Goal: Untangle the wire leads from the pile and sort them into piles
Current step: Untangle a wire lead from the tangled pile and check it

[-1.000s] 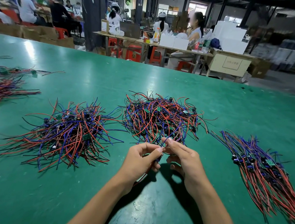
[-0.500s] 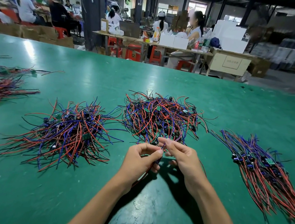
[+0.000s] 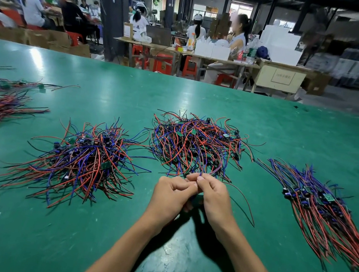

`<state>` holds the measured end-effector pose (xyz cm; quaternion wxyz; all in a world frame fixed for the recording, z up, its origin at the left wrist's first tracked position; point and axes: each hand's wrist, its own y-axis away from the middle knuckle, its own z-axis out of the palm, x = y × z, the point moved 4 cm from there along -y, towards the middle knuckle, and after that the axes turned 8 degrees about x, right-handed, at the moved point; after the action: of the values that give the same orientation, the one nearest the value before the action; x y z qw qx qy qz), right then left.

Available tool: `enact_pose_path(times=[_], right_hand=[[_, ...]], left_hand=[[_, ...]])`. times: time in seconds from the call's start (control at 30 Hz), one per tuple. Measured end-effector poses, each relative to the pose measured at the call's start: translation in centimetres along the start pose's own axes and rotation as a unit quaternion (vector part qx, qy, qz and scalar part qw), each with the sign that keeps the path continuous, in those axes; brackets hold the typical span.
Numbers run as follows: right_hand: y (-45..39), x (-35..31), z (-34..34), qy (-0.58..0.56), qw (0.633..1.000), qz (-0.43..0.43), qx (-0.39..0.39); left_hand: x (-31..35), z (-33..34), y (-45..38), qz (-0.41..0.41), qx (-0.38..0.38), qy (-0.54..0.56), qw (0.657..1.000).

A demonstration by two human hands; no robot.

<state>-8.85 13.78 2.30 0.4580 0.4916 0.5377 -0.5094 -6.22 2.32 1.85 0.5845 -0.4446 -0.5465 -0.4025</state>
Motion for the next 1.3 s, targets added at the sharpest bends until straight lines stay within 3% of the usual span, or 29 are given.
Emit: enact_pose_path(times=[0.17, 0.57, 0.7, 0.77, 0.87, 1.0, 1.17, 1.3], right_hand=[[-0.7, 0.7, -0.3, 0.006, 0.997, 0.022, 0.071], [-2.1, 0.0, -4.1, -0.174, 0.962, 0.129, 0.164], [-2.2, -0.4, -4.3, -0.214, 0.966, 0.133, 0.062], [-2.1, -0.9, -4.2, -0.117, 0.99, 0.074, -0.03], [-1.3, -1.1, -3.4, -0.013, 0.993, 0.017, -0.112], [-1.2, -1.4, -3.8, -0.038, 0.998, -0.001, -0.044], [-1.6, -1.1, -5.0, -0.095, 0.994, 0.008, 0.045], [-1.7, -1.1, -5.6, -0.125, 0.987, 0.015, 0.102]], left_hand=[[-0.3, 0.5, -0.2, 0.0, -0.03, 0.003, 1.0], [-0.2, 0.6, 0.3, -0.009, -0.124, -0.049, 0.991], [-0.1, 0.1, 0.3, -0.038, -0.125, -0.007, 0.991], [-0.1, -0.2, 0.3, -0.052, -0.111, 0.026, 0.992], [-0.2, -0.3, 0.1, -0.065, -0.095, 0.053, 0.992], [-0.2, -0.9, 0.1, -0.074, -0.106, 0.06, 0.99], [-0.1, -2.1, -0.5, -0.014, -0.081, -0.061, 0.995], [0.4, -3.0, -0.8, 0.103, -0.004, -0.19, 0.976]])
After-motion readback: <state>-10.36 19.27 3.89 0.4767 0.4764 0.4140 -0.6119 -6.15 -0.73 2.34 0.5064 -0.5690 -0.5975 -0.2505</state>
